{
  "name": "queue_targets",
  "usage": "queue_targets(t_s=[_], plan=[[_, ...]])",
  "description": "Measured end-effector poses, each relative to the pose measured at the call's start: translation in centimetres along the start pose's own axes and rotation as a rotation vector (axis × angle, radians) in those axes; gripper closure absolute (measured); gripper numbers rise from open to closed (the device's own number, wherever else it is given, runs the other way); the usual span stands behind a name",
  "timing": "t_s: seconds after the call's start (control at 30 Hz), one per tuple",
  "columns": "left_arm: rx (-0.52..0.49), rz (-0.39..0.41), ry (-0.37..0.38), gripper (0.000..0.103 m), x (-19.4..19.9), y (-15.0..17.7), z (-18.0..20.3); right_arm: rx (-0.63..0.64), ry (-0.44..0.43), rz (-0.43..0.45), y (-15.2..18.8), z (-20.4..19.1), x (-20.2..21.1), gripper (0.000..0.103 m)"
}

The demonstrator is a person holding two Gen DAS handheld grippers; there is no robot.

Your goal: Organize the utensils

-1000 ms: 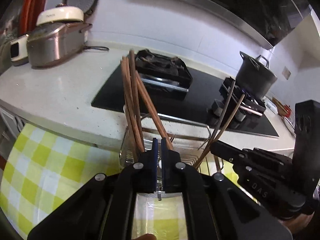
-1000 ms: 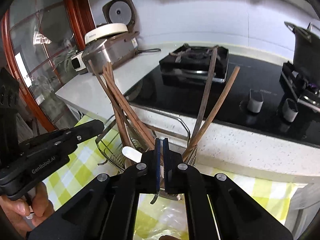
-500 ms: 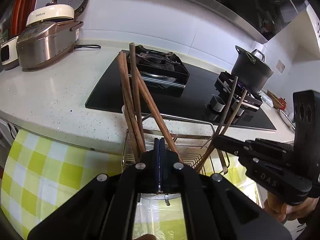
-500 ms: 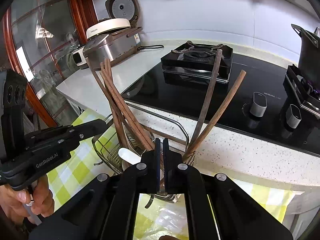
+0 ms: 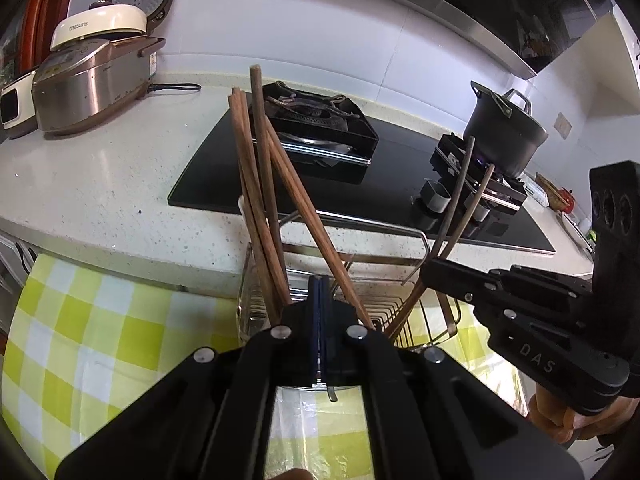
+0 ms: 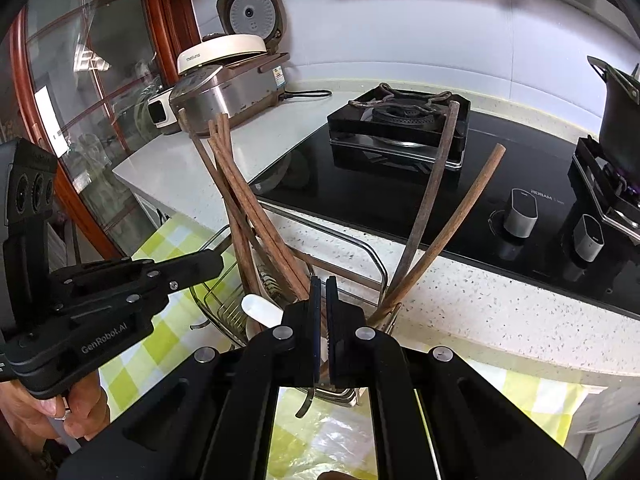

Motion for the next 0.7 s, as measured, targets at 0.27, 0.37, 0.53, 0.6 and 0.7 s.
queue_targets(t_s=[0.27,0.37,0.53,0.6,0.7], plan=[[-0.014,-0.001,-0.004,0.103,0.04,-0.09,0.31,-0.006,0.003,0.0,-0.1,0.06,0.07,0.1],[-0.018,-0.001,-0.007,0.103,0.03,-0.17,0.39,-0.008,0.004,-0.001,-0.08,0.06,0.09,0.1],[-0.018,0.003,-0.01,0.103,0.08,-0.26,0.39,-0.001,0.004,0.0,-0.18,-0.02,0.21,0.1],[-0.021,0.001,-0.012,0.103,0.05,-0.23,0.41,-0.003,0.003,0.0,-0.18,0.02,0.21,0.1],[-0.021,-0.002,-0.013,0.103,0.01,-0.15,0.43,0.0,0.003,0.0,-0.13,-0.08,0.19,0.1]])
Point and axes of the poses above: each gripper's, at about its wrist camera, not at the fingertips, and x roughly against the way its jaws point, z to its right, y to its underside, the point moved 6 cm from there along -x, roughly the way its jaws point, and after that the axes turned 1 degree about z, right-handed, at the moved point
